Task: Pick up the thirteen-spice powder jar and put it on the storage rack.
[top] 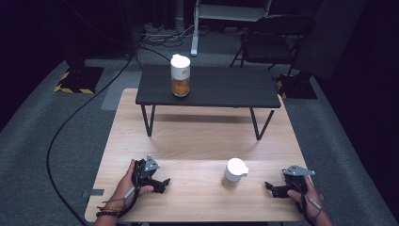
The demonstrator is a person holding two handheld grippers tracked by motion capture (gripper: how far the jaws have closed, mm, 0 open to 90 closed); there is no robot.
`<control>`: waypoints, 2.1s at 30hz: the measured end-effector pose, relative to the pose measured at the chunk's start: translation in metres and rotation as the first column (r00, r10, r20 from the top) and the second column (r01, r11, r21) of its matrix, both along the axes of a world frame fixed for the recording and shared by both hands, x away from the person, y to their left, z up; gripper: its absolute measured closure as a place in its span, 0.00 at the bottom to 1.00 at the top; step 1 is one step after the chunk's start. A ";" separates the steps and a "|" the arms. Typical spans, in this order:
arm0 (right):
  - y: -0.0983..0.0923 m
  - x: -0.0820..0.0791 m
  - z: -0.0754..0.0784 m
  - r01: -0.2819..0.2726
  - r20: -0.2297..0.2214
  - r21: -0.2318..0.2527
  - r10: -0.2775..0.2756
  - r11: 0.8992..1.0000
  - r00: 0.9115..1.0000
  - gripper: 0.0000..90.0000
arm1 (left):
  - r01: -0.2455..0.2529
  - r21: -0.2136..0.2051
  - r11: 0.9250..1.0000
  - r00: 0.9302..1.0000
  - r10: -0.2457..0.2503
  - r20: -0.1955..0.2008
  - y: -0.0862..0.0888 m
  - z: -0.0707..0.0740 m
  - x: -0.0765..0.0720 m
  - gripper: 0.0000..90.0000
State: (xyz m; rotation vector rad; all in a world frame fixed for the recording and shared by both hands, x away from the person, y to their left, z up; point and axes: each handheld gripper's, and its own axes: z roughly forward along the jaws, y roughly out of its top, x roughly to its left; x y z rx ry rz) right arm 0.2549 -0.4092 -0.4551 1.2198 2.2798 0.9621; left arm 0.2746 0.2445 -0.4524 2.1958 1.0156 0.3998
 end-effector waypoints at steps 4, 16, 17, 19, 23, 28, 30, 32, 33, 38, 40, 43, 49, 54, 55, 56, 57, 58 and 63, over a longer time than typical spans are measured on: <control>0.000 0.000 0.000 -0.001 0.000 -0.001 0.001 1.000 1.000 0.00 | -0.002 0.000 1.000 1.000 0.002 0.000 0.000 0.000 0.000 0.00; -0.002 -0.007 0.004 -0.014 0.031 0.025 0.013 1.000 0.999 0.02 | -0.002 0.000 1.000 1.000 0.002 0.001 0.000 0.000 0.000 0.01; -0.003 -0.010 0.006 -0.021 0.045 0.038 0.020 0.999 0.999 0.02 | -0.003 0.000 1.000 1.000 0.003 0.000 0.000 0.000 0.000 0.00; -0.004 -0.014 0.008 -0.023 0.061 0.057 0.019 0.998 0.998 0.02 | -0.002 0.000 1.000 1.000 0.002 0.000 0.000 0.000 0.000 0.00; -0.003 -0.020 0.013 -0.036 0.091 0.078 0.029 0.996 0.995 0.02 | -0.002 0.000 1.000 1.000 0.002 0.000 0.000 0.000 0.000 0.00; -0.002 -0.024 0.016 -0.077 0.122 0.115 0.063 0.990 0.990 0.02 | -0.003 0.000 1.000 1.000 0.003 0.000 0.000 0.000 0.000 0.00; 0.000 -0.026 0.016 -0.089 0.127 0.127 0.072 0.988 0.989 0.02 | -0.003 0.000 1.000 1.000 0.003 0.000 -0.001 0.000 0.000 0.00; 0.001 -0.027 0.016 -0.098 0.132 0.146 0.079 0.984 0.988 0.02 | -0.004 0.000 1.000 1.000 0.004 0.000 -0.001 0.000 0.000 0.00; 0.003 -0.027 0.015 -0.104 0.136 0.153 0.083 0.983 0.987 0.02 | -0.004 0.000 1.000 1.000 0.004 0.000 -0.001 0.000 0.000 0.00; 0.009 -0.031 0.014 -0.120 0.156 0.188 0.091 0.975 0.984 0.02 | -0.004 0.000 1.000 1.000 0.004 0.000 -0.001 0.000 0.000 0.00; 0.011 -0.032 0.014 -0.120 0.159 0.192 0.090 0.974 0.983 0.02 | -0.004 0.000 1.000 1.000 0.004 0.000 -0.001 0.000 0.000 0.00; 0.016 -0.033 0.014 -0.127 0.164 0.198 0.095 0.972 0.982 0.02 | -0.004 0.000 1.000 1.000 0.004 0.000 -0.001 0.000 0.000 0.00; 0.026 -0.031 0.014 -0.157 0.166 0.220 0.122 0.963 0.979 0.02 | -0.004 0.000 1.000 1.000 0.004 0.000 -0.001 0.000 0.000 0.00; 0.034 -0.023 0.013 -0.192 0.155 0.266 0.155 0.945 0.976 0.02 | -0.002 0.002 1.000 1.000 0.002 0.001 -0.001 0.000 0.000 0.00; 0.034 -0.021 0.012 -0.196 0.153 0.284 0.157 0.939 0.976 0.02 | -0.003 0.001 1.000 1.000 0.003 0.001 -0.001 0.000 0.000 0.00; 0.035 -0.020 0.011 -0.199 0.150 0.292 0.161 0.935 0.975 0.02 | -0.003 0.001 1.000 1.000 0.003 0.001 -0.001 0.000 0.000 0.00; 0.036 -0.019 0.011 -0.204 0.149 0.294 0.166 0.934 0.975 0.02 | -0.003 0.001 1.000 1.000 0.003 0.001 -0.001 0.000 0.000 0.00; 0.038 -0.017 0.011 -0.209 0.148 0.295 0.172 0.932 0.974 0.02 | -0.004 0.002 1.000 1.000 0.004 0.000 -0.001 0.000 0.000 0.00; 0.049 -0.013 0.009 -0.244 0.140 0.275 0.212 0.930 0.967 0.02 | -0.004 0.002 1.000 1.000 0.004 0.000 -0.001 0.000 0.000 0.00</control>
